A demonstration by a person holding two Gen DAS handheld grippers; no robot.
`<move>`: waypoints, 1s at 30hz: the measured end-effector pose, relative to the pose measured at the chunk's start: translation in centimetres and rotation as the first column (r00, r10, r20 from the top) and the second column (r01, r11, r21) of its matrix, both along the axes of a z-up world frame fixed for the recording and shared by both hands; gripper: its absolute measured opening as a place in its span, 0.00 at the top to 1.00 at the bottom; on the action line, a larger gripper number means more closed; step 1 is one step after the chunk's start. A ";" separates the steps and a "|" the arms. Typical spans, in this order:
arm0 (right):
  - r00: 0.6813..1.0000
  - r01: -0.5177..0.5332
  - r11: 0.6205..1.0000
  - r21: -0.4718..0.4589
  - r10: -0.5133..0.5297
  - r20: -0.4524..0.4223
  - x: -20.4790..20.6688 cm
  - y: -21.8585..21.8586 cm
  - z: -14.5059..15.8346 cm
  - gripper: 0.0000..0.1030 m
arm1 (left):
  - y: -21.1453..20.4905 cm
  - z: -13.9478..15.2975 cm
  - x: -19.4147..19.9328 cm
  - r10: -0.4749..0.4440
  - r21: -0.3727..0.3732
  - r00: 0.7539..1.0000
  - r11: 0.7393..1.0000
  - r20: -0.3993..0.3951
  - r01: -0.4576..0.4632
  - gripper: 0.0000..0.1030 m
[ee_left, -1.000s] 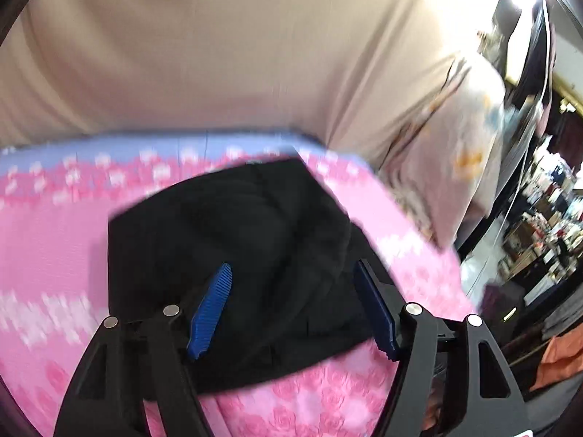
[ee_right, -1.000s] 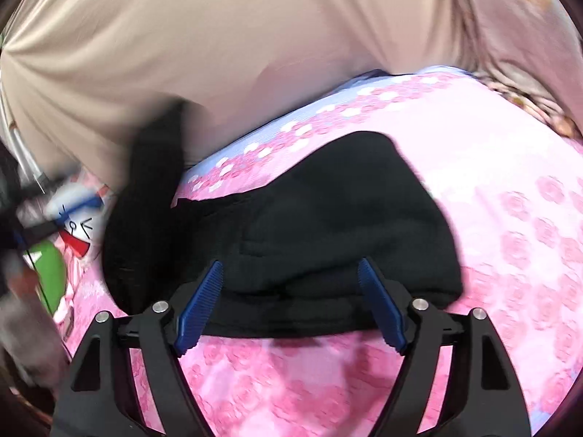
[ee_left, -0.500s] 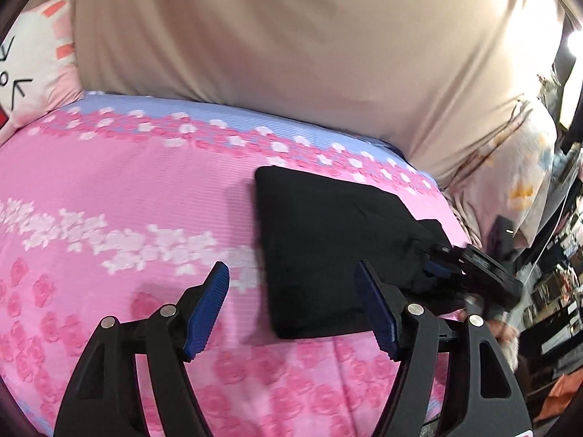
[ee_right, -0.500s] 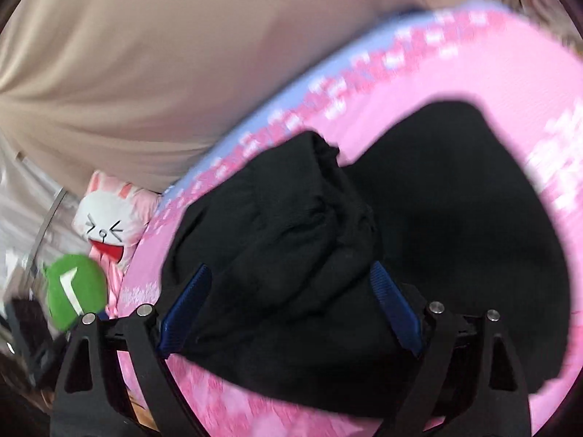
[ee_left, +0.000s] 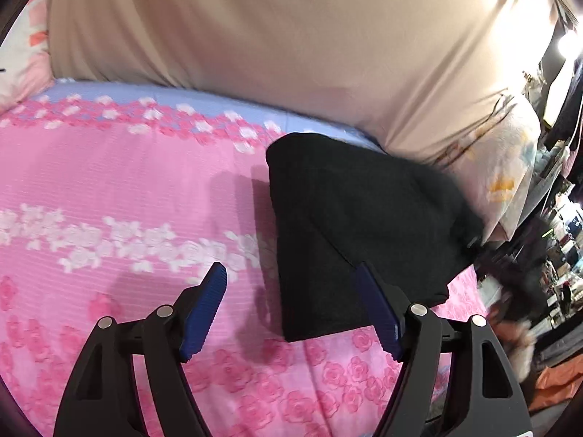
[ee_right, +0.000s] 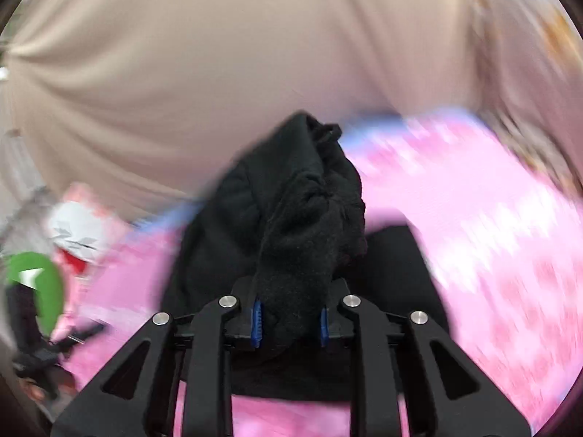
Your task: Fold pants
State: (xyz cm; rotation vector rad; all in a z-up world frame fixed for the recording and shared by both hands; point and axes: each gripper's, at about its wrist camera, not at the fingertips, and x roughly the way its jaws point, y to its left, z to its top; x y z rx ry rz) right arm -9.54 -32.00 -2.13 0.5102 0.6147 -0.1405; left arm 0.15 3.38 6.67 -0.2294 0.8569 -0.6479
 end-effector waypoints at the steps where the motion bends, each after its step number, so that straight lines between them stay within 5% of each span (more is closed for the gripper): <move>1: 0.998 0.009 1.000 0.021 -0.008 -0.060 0.3 -0.8 -2.1 0.79 | -0.6 -0.5 0.4 -0.006 -0.005 1.000 1.000 -0.018 0.006 0.30; 5: 1.000 0.017 0.991 0.135 -0.015 -0.018 -1.2 -2.5 -3.0 0.65 | -3.3 -2.8 3.0 -0.006 -0.014 0.993 1.000 -0.120 0.005 0.31; 7: 0.998 0.048 0.993 0.104 -0.052 0.033 -2.7 -3.4 -1.5 0.49 | -4.2 -3.5 3.7 0.008 0.006 0.990 1.000 -0.139 -0.007 0.30; 9: 0.994 0.089 0.994 0.065 -0.093 0.060 -3.8 -3.9 -0.5 0.20 | -5.1 -4.0 4.3 0.018 0.032 0.989 0.999 -0.148 -0.014 0.30; 10: 0.993 0.101 0.994 0.052 -0.104 0.059 -4.2 -4.5 -0.5 0.16 | -5.5 -4.3 4.6 0.020 0.038 0.987 0.999 -0.157 -0.014 0.30; 16: 0.999 0.029 0.983 0.183 -0.025 -0.024 -1.9 -6.5 -4.2 0.16 | -6.8 -8.4 7.6 -0.043 -0.073 0.941 0.997 -0.336 0.019 0.22; 17: 1.000 0.012 0.973 0.230 -0.009 -0.016 -1.5 -6.6 -5.0 0.17 | -6.7 -8.4 7.8 -0.050 -0.096 0.944 0.995 -0.325 0.019 0.38; 18: 1.000 -0.009 0.964 0.266 0.010 -0.004 -1.4 -6.6 -5.6 0.36 | -6.7 -8.3 8.1 -0.098 -0.135 0.940 0.989 -0.327 0.057 0.54; 20: 1.000 -0.016 0.972 0.233 0.019 -0.010 -0.8 -5.2 -5.3 0.51 | -6.2 -7.4 8.1 -0.108 -0.147 0.946 0.987 -0.305 0.066 0.77; 21: 1.000 -0.023 0.981 0.193 0.024 -0.003 -0.8 -4.4 -4.3 0.62 | -5.9 -6.6 7.9 -0.123 -0.158 0.953 0.984 -0.278 0.081 0.79; 23: 0.998 -0.053 0.982 0.183 0.047 0.038 -1.1 -3.2 -2.5 0.68 | -5.0 -4.3 7.0 -0.117 -0.136 0.971 0.987 -0.206 0.090 0.82; 27: 0.985 -0.151 0.979 0.136 0.137 0.104 -1.7 1.3 0.8 0.69 | 0.2 -0.4 4.8 -0.054 -0.081 0.995 0.996 -0.082 0.047 0.81; 30: 0.986 -0.165 0.983 0.080 0.163 0.032 -1.1 4.8 -0.8 0.50 | 4.0 -1.2 4.3 0.009 0.015 0.995 1.000 -0.097 -0.008 0.69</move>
